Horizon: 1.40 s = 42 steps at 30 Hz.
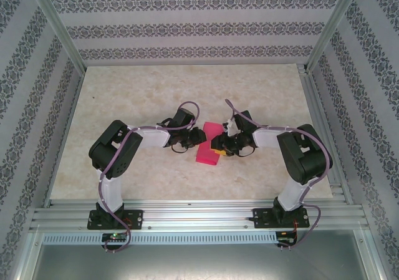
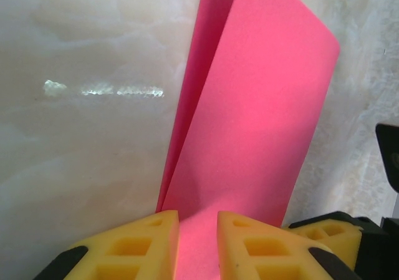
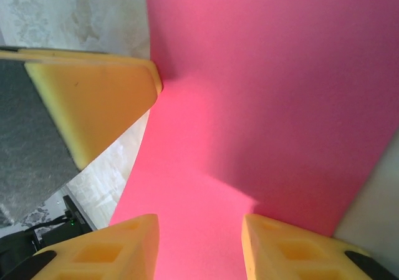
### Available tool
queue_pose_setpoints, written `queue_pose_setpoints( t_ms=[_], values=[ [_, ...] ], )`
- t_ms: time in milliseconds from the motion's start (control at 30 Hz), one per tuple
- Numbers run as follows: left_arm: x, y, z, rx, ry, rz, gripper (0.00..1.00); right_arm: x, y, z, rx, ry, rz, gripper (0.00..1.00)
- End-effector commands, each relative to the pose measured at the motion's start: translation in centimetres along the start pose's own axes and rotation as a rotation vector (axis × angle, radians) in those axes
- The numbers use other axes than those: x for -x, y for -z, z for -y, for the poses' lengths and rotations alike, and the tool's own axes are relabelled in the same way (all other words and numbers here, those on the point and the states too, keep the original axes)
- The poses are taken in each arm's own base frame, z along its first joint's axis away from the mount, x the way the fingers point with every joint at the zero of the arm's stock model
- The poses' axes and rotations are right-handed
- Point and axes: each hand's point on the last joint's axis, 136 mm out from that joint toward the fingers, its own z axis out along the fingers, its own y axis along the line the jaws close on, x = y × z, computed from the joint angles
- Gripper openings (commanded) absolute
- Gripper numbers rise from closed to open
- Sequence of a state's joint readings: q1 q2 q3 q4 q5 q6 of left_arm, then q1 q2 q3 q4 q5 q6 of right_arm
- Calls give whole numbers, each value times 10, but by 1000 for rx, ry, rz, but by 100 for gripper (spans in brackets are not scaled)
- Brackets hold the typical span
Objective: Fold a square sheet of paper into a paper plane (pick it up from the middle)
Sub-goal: Fold the square sheet of paper in half at the center of the table.
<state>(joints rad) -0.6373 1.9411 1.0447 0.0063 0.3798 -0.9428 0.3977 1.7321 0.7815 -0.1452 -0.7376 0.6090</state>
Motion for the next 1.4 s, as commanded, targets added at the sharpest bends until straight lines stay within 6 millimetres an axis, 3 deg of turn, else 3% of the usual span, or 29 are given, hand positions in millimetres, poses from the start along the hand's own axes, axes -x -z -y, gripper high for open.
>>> queue_pose_setpoints(
  t_ms=[0, 100, 400, 500, 700, 800, 933, 1067, 1167, 1233, 1367],
  values=[
    [-18, -14, -21, 75, -9, -56, 26, -10, 8, -23, 34, 54, 8, 41],
    [-18, -14, -20, 73, -9, -56, 26, -21, 1, -26, 55, 54, -11, 41],
    [-19, -15, -20, 72, -8, -58, 26, -46, -31, 25, -24, -47, -76, 40],
    [-19, -15, -20, 73, -9, -60, 26, -45, -27, 17, -12, -38, -65, 40],
    [-20, -14, -20, 73, -12, -62, 26, -40, 4, -18, 19, 28, -1, 40],
    [-19, -14, -18, 70, -15, -61, 26, -45, 3, -31, 57, 54, -16, 41],
    [-19, -13, -17, 71, -16, -61, 26, -51, -7, -26, 59, 35, -40, 41],
    [-18, -13, -15, 65, -17, -59, 26, -60, -17, 10, -18, -2, -52, 41],
    [-18, -14, -15, 66, -20, -63, 26, -66, -23, 23, -36, -28, -75, 40],
    [-18, -13, -14, 68, -24, -63, 26, -66, -21, 18, -10, -30, -71, 40],
    [-18, -11, -15, 72, -23, -61, 26, -53, 1, -18, 47, 32, -24, 41]
  ],
)
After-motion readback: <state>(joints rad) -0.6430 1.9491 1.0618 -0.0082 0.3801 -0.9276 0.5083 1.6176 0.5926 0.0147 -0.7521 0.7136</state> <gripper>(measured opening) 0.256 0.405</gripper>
